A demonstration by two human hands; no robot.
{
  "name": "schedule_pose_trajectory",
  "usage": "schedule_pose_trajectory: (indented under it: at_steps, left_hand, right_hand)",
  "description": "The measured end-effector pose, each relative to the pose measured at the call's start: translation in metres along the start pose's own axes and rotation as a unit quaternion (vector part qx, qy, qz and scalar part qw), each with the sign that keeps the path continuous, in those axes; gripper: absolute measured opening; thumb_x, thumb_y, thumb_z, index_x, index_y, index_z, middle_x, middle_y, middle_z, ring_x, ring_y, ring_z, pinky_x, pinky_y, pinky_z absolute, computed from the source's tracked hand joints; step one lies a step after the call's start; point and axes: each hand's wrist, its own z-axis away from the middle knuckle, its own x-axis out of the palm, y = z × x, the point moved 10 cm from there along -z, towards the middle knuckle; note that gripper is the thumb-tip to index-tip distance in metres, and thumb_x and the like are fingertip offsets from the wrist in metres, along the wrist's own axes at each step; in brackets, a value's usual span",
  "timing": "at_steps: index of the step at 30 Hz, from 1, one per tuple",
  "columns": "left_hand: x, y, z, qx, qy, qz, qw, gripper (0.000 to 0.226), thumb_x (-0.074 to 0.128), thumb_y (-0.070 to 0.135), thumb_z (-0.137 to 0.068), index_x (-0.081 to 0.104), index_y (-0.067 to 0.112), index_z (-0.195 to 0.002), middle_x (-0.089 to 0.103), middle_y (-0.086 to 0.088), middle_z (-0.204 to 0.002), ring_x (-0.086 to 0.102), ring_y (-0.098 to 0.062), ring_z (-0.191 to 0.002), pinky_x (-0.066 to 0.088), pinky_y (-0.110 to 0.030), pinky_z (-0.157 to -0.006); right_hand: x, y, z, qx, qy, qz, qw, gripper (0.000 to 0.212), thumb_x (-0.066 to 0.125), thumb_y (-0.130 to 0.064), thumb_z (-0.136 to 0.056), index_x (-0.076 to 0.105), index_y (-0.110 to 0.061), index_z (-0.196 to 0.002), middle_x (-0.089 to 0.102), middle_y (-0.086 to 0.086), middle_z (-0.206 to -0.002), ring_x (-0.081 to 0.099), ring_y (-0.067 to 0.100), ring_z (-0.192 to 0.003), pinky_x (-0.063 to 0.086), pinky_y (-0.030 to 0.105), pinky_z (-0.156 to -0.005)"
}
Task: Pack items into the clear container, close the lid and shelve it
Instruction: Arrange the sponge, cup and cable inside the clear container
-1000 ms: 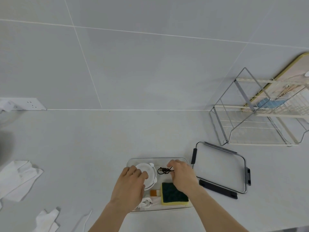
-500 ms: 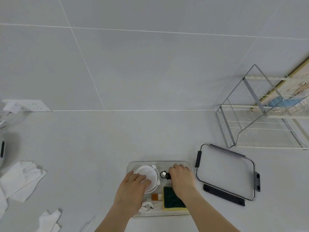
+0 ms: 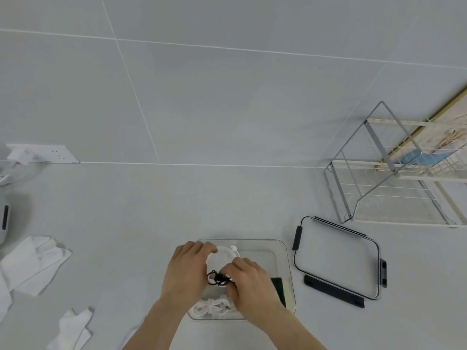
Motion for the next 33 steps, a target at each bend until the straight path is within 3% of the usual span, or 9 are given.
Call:
schedule_pose_trajectory:
  at_steps: [5, 8, 10, 13, 15, 17, 23, 27, 33]
  left_hand:
    - [-0.012, -0.015, 0.012, -0.007, 0.015, -0.004, 1.000, 0.046, 0.062, 0.000, -0.064, 0.061, 0.030, -0.099, 0.065, 0.015, -0.086, 0.058, -0.014, -0.091, 0.044, -0.025, -0.084]
    - [-0.006, -0.021, 0.021, -0.002, 0.011, -0.015, 1.000, 0.050, 0.067, -0.003, -0.060, 0.062, 0.030, -0.097, 0.065, 0.016, -0.087, 0.057, -0.014, -0.094, 0.039, -0.022, -0.087]
    - [-0.005, -0.018, 0.024, 0.012, 0.010, -0.027, 1.000, 0.048, 0.069, -0.001, -0.060, 0.063, 0.029, -0.097, 0.064, 0.016, -0.086, 0.056, -0.014, -0.094, 0.036, -0.021, -0.087]
    - [-0.001, -0.011, 0.021, 0.018, -0.003, -0.035, 0.999, 0.047, 0.073, 0.002, -0.061, 0.062, 0.029, -0.098, 0.065, 0.015, -0.085, 0.058, -0.013, -0.086, 0.045, -0.022, -0.074]
    - [0.003, -0.001, 0.015, 0.020, -0.032, -0.025, 0.999, 0.045, 0.072, 0.006, -0.068, 0.059, 0.029, -0.105, 0.065, 0.013, -0.091, 0.060, -0.014, -0.083, 0.046, -0.023, -0.063]
    - [0.007, 0.012, 0.008, 0.014, -0.060, -0.018, 0.998, 0.040, 0.059, 0.014, -0.084, 0.049, 0.028, -0.120, 0.061, 0.007, -0.106, 0.061, -0.017, -0.091, 0.045, -0.026, -0.063]
    - [0.039, 0.007, -0.008, -0.152, -0.145, -0.046, 0.977, 0.058, 0.054, 0.030, -0.091, 0.026, 0.014, -0.139, 0.056, -0.009, -0.121, 0.061, -0.026, -0.101, 0.042, -0.030, -0.069]
    - [0.064, 0.001, -0.002, -0.203, -0.182, -0.037, 0.961, 0.070, 0.058, 0.028, -0.089, 0.017, 0.013, -0.144, 0.057, -0.009, -0.122, 0.059, -0.025, -0.106, 0.043, -0.029, -0.072]
    - [0.060, -0.005, 0.004, -0.261, -0.102, 0.078, 0.957, 0.056, 0.059, 0.024, -0.088, 0.027, 0.021, -0.134, 0.053, -0.009, -0.118, 0.062, -0.028, -0.091, 0.045, -0.032, -0.066]
  right_hand:
    - [0.037, -0.026, -0.002, -0.013, -0.063, 0.024, 0.998, 0.023, 0.068, -0.019, -0.085, 0.068, -0.022, -0.108, 0.065, 0.001, -0.099, 0.059, 0.024, -0.090, 0.054, 0.041, -0.077]
    - [0.043, -0.024, 0.001, 0.009, -0.079, -0.005, 0.997, 0.024, 0.067, -0.027, -0.086, 0.066, -0.027, -0.110, 0.066, -0.004, -0.104, 0.057, 0.021, -0.098, 0.052, 0.037, -0.080]
    - [0.028, -0.005, 0.003, 0.061, -0.028, -0.035, 0.997, 0.019, 0.066, -0.025, -0.085, 0.067, -0.028, -0.104, 0.066, -0.006, -0.099, 0.060, 0.018, -0.092, 0.052, 0.032, -0.073]
    - [0.004, 0.042, 0.008, 0.179, 0.053, -0.075, 0.979, 0.018, 0.068, -0.017, -0.082, 0.068, -0.029, -0.095, 0.066, -0.011, -0.091, 0.062, 0.013, -0.084, 0.053, 0.032, -0.067]
    - [-0.002, 0.066, 0.010, 0.234, 0.055, -0.085, 0.967, 0.018, 0.067, -0.017, -0.083, 0.067, -0.031, -0.096, 0.065, -0.013, -0.093, 0.062, 0.011, -0.086, 0.054, 0.031, -0.070]
    - [-0.001, 0.079, 0.010, 0.260, 0.038, -0.083, 0.961, 0.020, 0.066, -0.019, -0.086, 0.066, -0.031, -0.102, 0.066, -0.012, -0.099, 0.063, 0.012, -0.091, 0.054, 0.032, -0.075]
    - [0.023, 0.086, 0.001, 0.300, -0.052, -0.129, 0.944, 0.034, 0.060, -0.024, -0.092, 0.057, -0.026, -0.126, 0.070, -0.001, -0.114, 0.064, 0.018, -0.104, 0.051, 0.032, -0.086]
    - [0.040, 0.084, 0.001, 0.319, -0.083, -0.192, 0.924, 0.036, 0.059, -0.023, -0.094, 0.052, -0.026, -0.128, 0.074, 0.000, -0.097, 0.067, 0.018, -0.091, 0.053, 0.032, -0.083]
    - [0.030, 0.097, 0.004, 0.346, -0.031, -0.242, 0.906, 0.029, 0.060, -0.015, -0.090, 0.061, -0.027, -0.116, 0.071, -0.003, -0.087, 0.065, 0.012, -0.081, 0.054, 0.028, -0.073]
